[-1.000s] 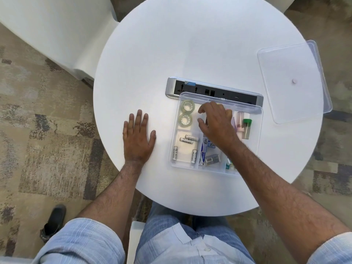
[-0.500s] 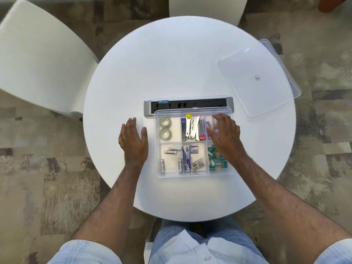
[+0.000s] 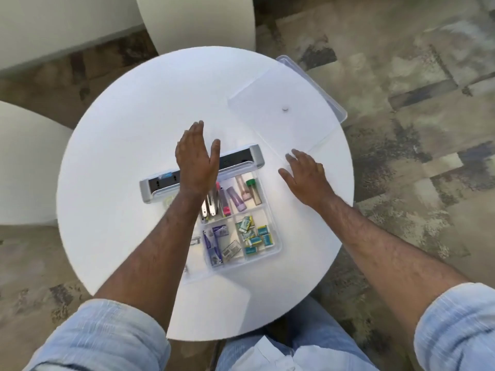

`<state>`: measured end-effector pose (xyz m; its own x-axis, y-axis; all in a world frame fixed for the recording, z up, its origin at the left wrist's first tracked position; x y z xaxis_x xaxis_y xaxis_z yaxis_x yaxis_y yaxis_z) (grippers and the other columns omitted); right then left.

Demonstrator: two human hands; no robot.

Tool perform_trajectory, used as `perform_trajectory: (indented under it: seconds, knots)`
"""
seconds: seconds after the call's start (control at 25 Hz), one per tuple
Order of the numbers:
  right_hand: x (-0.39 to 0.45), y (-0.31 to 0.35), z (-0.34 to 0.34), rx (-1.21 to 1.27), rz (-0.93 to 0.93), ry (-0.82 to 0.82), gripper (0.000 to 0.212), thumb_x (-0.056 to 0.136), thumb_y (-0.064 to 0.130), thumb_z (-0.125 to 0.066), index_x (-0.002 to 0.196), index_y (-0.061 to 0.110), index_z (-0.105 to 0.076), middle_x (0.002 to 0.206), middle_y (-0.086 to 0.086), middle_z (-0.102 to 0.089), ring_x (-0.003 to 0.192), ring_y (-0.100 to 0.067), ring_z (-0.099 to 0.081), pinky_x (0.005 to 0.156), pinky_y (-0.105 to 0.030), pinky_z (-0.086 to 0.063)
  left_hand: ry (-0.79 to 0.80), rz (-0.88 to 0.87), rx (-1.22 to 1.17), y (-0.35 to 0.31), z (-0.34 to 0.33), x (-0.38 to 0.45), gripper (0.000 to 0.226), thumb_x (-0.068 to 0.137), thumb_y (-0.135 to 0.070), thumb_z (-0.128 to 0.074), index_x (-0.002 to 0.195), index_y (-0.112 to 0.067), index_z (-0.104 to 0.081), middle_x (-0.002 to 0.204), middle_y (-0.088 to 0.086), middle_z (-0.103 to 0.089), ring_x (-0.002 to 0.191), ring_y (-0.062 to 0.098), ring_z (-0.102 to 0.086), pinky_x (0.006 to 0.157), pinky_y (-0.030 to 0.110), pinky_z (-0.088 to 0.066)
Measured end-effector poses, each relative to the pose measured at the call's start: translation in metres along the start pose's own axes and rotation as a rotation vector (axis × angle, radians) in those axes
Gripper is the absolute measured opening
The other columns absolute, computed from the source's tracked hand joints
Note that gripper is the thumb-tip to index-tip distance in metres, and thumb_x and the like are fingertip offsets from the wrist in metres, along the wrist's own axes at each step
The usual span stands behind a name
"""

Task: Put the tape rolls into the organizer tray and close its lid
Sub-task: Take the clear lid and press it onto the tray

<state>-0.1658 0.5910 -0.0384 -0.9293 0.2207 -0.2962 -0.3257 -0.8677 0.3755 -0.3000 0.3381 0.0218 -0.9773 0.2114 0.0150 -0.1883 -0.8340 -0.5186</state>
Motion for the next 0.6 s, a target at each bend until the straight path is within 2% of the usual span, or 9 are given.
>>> perform_trajectory:
  seconds: [0.16,0.28,0.44,0.6]
  knots:
    - [0.007,-0.022,-0.010,-0.142,0.029,0.107,0.061,0.103,0.052,-0.033,0.155,0.019,-0.033,0.166,-0.005,-0.020,0.152,-0.025,-0.019,0.114,-0.048,-0.023,0.077,-0.089,-0.023,-0.063,-0.035,0.034,0.066,0.106,-0.045,-0.040,0.161,-0.012,-0.029,0.167,0.008,-0.035,0.155,0.027,-0.031,0.127,0.044,-0.021]
    - [-0.002,-0.040,-0.012,-0.160,0.043,0.059,0.058,0.103,0.050,-0.037,0.153,0.019,-0.038,0.164,-0.004,-0.026,0.149,-0.028,-0.027,0.109,-0.051,-0.031,0.162,-0.140,-0.013,-0.093,-0.061,0.049,0.067,0.105,-0.043,-0.044,0.161,-0.010,-0.028,0.167,0.011,-0.035,0.154,0.030,-0.033,0.127,0.044,-0.024]
    - [-0.017,-0.065,-0.006,-0.152,0.065,-0.055,0.052,0.099,0.050,-0.040,0.137,0.019,-0.056,0.150,-0.006,-0.048,0.132,-0.031,-0.047,0.095,-0.052,-0.044,0.326,-0.144,-0.009,-0.108,-0.097,0.063,0.072,0.103,-0.032,-0.056,0.162,-0.006,-0.024,0.169,0.013,-0.029,0.155,0.031,-0.028,0.127,0.040,-0.020]
    - [-0.040,-0.086,0.000,-0.172,0.043,-0.082,0.040,0.100,0.047,-0.043,0.127,0.022,-0.059,0.142,-0.003,-0.050,0.124,-0.027,-0.049,0.092,-0.048,-0.044,0.396,-0.068,0.049,-0.106,-0.126,0.078,0.077,0.099,-0.031,-0.062,0.161,-0.006,-0.024,0.169,0.013,-0.026,0.154,0.035,-0.027,0.125,0.042,-0.025]
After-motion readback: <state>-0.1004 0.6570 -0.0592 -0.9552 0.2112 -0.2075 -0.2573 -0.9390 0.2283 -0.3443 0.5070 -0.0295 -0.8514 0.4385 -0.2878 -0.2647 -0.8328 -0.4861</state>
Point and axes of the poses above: each hand's wrist, its own x-axis towards the middle knuckle, its own z-axis out of the back of the hand, y = z × x, the point moved 9 cm from there along x, towards the middle knuckle
